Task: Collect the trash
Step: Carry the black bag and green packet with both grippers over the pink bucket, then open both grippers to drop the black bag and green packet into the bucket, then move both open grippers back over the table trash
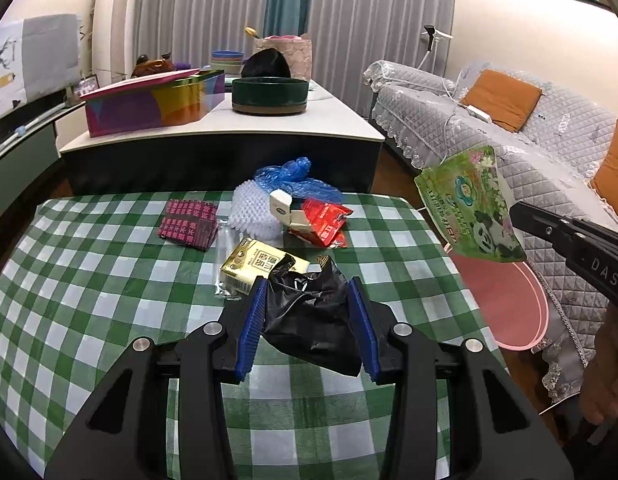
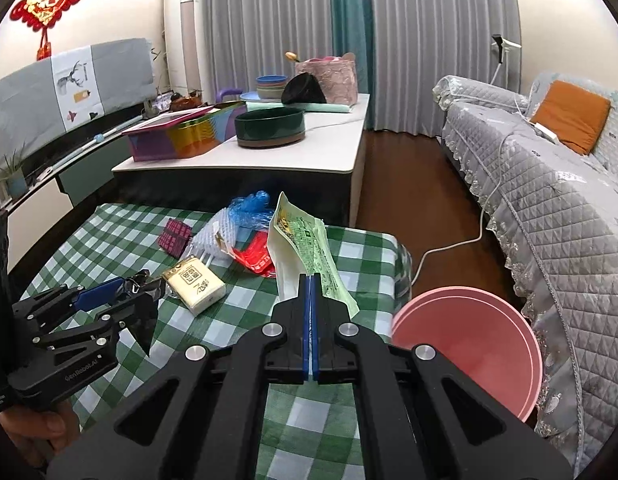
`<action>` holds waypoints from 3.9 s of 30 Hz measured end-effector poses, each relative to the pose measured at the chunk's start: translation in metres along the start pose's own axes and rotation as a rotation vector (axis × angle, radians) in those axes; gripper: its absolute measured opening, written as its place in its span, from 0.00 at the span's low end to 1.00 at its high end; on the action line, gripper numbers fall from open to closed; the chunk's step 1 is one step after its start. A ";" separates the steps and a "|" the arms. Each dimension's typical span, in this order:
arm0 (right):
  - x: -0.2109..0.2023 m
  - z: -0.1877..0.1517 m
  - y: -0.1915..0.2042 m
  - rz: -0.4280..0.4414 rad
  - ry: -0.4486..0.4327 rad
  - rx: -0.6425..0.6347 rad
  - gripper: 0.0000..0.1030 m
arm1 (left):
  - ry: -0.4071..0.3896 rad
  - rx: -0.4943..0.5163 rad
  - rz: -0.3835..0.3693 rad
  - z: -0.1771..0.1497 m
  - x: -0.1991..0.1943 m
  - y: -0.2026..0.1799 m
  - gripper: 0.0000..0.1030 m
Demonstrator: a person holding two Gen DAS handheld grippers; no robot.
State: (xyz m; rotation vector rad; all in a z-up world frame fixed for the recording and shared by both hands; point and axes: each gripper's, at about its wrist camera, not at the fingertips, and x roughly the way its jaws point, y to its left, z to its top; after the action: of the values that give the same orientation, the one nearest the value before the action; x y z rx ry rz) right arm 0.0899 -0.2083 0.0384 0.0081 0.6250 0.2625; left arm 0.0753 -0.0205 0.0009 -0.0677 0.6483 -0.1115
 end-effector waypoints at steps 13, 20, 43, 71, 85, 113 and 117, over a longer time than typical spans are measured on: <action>-0.019 0.002 -0.036 -0.016 -0.038 0.071 0.00 | -0.013 -0.009 -0.015 0.023 0.005 -0.021 0.39; -0.027 0.006 -0.060 -0.035 -0.055 0.118 0.00 | 0.000 0.001 -0.029 0.033 0.016 -0.037 0.39; -0.037 0.007 -0.135 -0.165 -0.060 0.235 0.00 | 0.010 0.096 -0.128 0.080 0.044 -0.122 0.39; -0.032 -0.008 -0.193 -0.214 0.009 0.330 0.00 | 0.119 0.199 -0.308 0.076 0.090 -0.198 0.40; -0.022 -0.011 -0.209 -0.197 0.047 0.391 0.35 | 0.146 0.209 -0.345 0.085 0.116 -0.215 0.57; 0.005 0.028 -0.081 -0.094 0.046 0.197 0.66 | 0.000 0.138 -0.114 0.073 0.029 -0.048 0.57; 0.008 0.033 -0.057 -0.078 0.024 0.169 0.66 | -0.021 0.127 -0.093 0.083 0.015 -0.003 0.52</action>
State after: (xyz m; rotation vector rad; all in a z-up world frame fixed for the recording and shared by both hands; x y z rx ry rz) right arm 0.1286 -0.2596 0.0556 0.1435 0.6681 0.1342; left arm 0.1371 -0.0229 0.0584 0.0232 0.6156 -0.2413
